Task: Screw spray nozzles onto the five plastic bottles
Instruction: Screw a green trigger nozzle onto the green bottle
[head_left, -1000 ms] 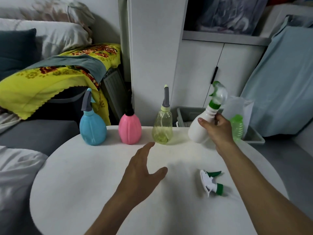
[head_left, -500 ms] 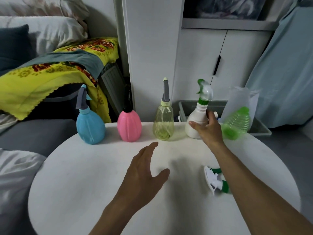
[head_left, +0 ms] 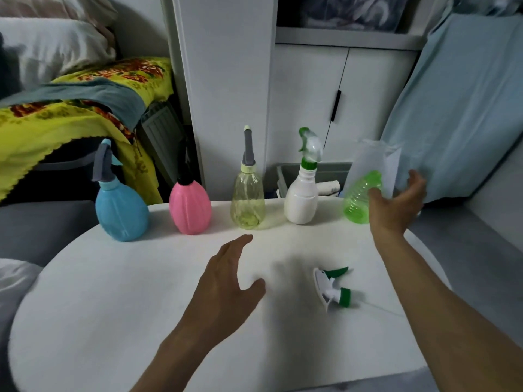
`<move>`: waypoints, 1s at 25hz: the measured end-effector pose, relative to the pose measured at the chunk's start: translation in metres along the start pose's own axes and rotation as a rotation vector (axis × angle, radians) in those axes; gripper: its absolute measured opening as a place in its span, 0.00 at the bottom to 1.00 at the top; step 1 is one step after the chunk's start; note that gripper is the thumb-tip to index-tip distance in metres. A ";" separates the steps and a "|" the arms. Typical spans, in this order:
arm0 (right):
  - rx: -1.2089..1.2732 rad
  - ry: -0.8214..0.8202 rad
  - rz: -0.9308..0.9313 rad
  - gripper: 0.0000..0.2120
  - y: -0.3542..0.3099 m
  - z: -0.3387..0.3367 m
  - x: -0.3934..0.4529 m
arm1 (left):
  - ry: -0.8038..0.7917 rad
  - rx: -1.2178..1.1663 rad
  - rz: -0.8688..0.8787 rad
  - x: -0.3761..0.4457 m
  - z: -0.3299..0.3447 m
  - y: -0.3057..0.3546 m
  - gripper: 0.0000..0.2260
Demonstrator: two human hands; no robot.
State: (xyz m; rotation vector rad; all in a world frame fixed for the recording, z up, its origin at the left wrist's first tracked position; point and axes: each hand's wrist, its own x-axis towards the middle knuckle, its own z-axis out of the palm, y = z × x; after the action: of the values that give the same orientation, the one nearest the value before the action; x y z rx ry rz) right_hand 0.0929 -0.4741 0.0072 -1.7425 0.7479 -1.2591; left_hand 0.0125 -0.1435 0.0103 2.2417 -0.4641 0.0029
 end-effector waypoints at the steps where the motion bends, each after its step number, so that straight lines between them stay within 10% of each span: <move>1: -0.053 -0.079 0.067 0.41 0.009 0.002 0.009 | -0.002 -0.002 -0.001 -0.001 0.001 0.000 0.31; 4: -0.135 -0.275 0.152 0.51 0.036 0.012 0.023 | 0.000 0.008 0.009 -0.002 0.003 -0.006 0.31; 13: -0.114 -0.315 0.132 0.34 0.013 -0.007 0.017 | 0.074 0.037 0.092 -0.004 0.002 -0.003 0.30; 20: 0.268 -1.081 0.077 0.27 -0.110 -0.083 -0.106 | -0.077 -0.387 0.105 -0.018 -0.018 0.033 0.51; 25: 0.448 -1.281 0.365 0.23 -0.120 -0.100 -0.146 | -0.024 -0.495 0.132 -0.036 -0.034 0.029 0.43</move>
State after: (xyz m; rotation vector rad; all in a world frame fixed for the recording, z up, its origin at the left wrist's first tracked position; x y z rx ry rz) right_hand -0.0489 -0.3243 0.0624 -1.5233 -0.0135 0.0770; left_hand -0.0255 -0.1232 0.0487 1.7260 -0.5579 -0.0636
